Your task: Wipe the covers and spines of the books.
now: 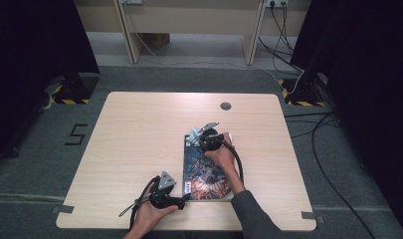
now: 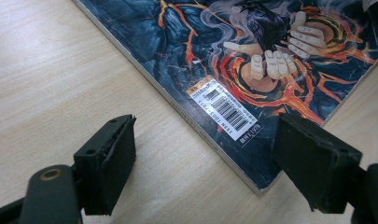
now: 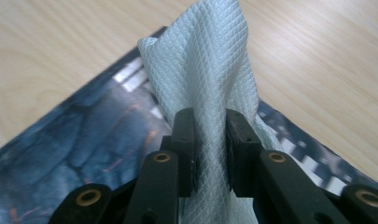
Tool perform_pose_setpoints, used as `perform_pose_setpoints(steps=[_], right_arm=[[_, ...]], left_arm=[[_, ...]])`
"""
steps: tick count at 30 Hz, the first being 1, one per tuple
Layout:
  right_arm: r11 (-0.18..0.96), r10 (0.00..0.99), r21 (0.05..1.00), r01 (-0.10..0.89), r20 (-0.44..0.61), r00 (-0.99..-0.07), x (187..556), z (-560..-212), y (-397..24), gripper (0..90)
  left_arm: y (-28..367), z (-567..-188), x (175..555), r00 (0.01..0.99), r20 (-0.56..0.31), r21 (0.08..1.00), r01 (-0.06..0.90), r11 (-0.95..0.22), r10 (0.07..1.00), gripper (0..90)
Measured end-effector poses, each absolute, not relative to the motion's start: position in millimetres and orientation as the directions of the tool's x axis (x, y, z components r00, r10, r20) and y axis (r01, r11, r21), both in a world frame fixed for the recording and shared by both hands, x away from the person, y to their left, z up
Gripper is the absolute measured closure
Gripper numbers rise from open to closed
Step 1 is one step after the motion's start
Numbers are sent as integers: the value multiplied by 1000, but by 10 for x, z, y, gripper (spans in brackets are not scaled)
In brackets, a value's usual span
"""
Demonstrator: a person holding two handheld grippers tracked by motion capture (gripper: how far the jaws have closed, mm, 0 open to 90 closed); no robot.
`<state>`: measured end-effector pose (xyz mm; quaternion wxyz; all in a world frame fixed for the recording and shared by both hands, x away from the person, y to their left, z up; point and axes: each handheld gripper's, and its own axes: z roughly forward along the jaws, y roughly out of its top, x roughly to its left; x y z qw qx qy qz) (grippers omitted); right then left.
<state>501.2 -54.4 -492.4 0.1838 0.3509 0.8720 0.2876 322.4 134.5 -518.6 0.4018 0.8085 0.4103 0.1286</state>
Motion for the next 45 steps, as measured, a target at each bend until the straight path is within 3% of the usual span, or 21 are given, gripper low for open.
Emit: perform_pose_setpoints(steps=[8, 16, 27, 45], right_arm=[[531, 764, 645, 550, -84, -639, 5093, -4937, -515, 758], [588, 725, 630, 507, -132, -676, 5084, -4927, -357, 764], [661, 601, 628, 411, -115, -791, 4660, -4925, -465, 763], [665, 532, 662, 345, -96, -841, 4155, -4966, -621, 761]], left_arm=[[1343, -5184, 3222, 629, -120, 754, 561, -341, 768, 205], [1341, -5184, 3220, 631, -124, 755, 561, -340, 766, 211], [1344, -5185, 3219, 629, -125, 755, 562, -338, 767, 210], [1359, -5165, 3224, 642, -152, 746, 573, -339, 751, 247]])
